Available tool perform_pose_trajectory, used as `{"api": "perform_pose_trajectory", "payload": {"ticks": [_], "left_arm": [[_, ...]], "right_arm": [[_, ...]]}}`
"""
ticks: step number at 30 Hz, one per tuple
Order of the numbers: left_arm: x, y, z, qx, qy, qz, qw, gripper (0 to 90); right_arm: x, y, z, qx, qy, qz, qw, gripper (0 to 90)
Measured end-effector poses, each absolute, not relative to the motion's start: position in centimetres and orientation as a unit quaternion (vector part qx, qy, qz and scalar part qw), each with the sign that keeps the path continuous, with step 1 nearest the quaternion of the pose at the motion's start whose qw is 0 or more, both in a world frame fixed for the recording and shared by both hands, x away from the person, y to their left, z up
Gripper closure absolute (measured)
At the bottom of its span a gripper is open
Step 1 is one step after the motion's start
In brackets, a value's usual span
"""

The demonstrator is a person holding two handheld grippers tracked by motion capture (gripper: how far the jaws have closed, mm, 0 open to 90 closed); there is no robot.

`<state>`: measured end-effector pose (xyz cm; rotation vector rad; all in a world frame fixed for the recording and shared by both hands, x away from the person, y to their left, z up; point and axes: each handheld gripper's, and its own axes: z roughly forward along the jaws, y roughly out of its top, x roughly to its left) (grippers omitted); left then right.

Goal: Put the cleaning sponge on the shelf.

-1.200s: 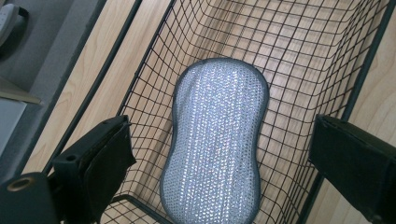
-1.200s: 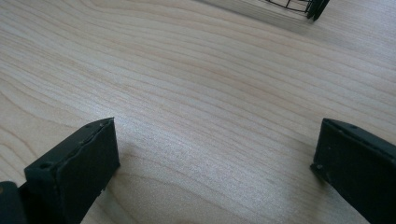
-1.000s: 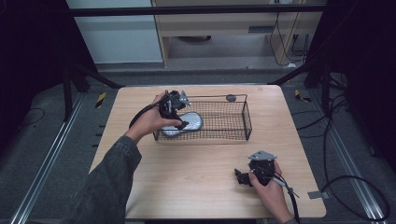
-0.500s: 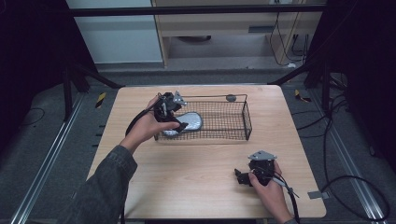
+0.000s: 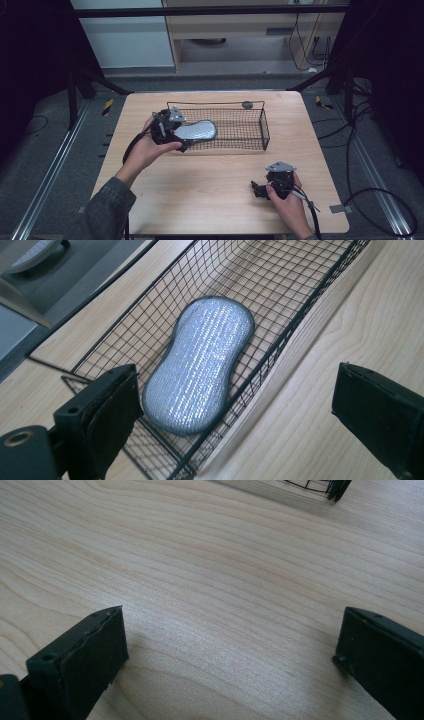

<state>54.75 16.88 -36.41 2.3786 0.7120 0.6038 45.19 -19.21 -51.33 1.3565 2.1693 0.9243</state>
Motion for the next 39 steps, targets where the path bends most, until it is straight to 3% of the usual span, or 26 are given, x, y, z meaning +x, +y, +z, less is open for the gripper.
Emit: {"api": "perform_pose_trajectory", "payload": {"ticks": [17,39], "left_arm": [[50.0,22.4,-41.0,0.876,0.328,0.228,0.268,4.8],[51.2,28.0,-49.2,0.833,0.440,0.180,0.284,3.8]], "right_arm": [[45.2,-19.2,-51.3,0.489,0.779,0.331,0.210,0.4],[45.2,-19.2,-51.3,0.489,0.779,0.331,0.210,0.3]]}}
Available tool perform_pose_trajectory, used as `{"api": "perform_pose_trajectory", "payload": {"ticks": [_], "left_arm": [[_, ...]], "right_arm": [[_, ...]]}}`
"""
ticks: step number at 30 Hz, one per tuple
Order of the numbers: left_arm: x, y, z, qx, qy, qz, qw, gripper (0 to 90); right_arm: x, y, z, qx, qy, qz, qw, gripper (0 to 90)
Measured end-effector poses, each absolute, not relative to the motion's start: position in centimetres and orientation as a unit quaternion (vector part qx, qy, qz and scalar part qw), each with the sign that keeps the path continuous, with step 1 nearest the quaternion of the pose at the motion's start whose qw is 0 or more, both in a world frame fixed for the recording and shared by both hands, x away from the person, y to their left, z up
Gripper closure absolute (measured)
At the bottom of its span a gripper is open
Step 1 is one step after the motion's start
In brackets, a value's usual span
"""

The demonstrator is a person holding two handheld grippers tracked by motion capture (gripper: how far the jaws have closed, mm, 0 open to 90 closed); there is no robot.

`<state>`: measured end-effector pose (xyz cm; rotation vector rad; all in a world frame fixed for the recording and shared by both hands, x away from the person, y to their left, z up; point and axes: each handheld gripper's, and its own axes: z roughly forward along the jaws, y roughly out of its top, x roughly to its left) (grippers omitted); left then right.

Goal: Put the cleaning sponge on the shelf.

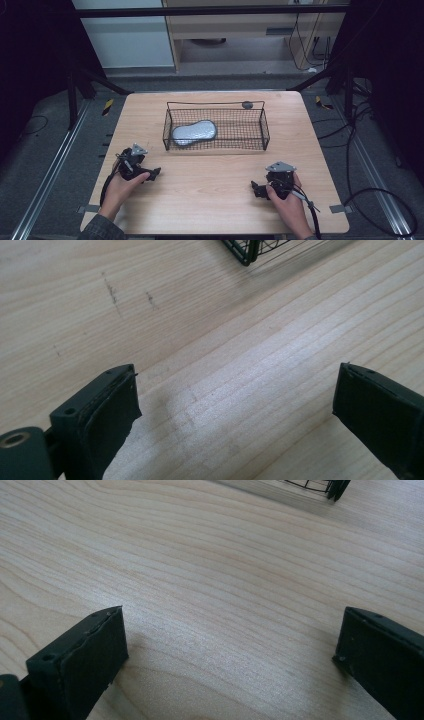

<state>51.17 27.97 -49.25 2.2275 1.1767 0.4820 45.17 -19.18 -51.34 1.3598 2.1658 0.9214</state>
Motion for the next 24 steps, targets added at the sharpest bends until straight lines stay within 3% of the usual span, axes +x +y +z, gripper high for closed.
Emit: {"api": "perform_pose_trajectory", "payload": {"ticks": [12,24], "left_arm": [[51.0,28.5,-50.8,0.811,0.439,0.193,0.334,0.0],[51.0,28.5,-50.8,0.812,0.439,0.193,0.333,0.0]], "right_arm": [[45.2,-19.2,-51.3,0.490,0.779,0.332,0.210,0.4],[45.4,-19.4,-51.3,0.492,0.777,0.331,0.212,0.3]]}}
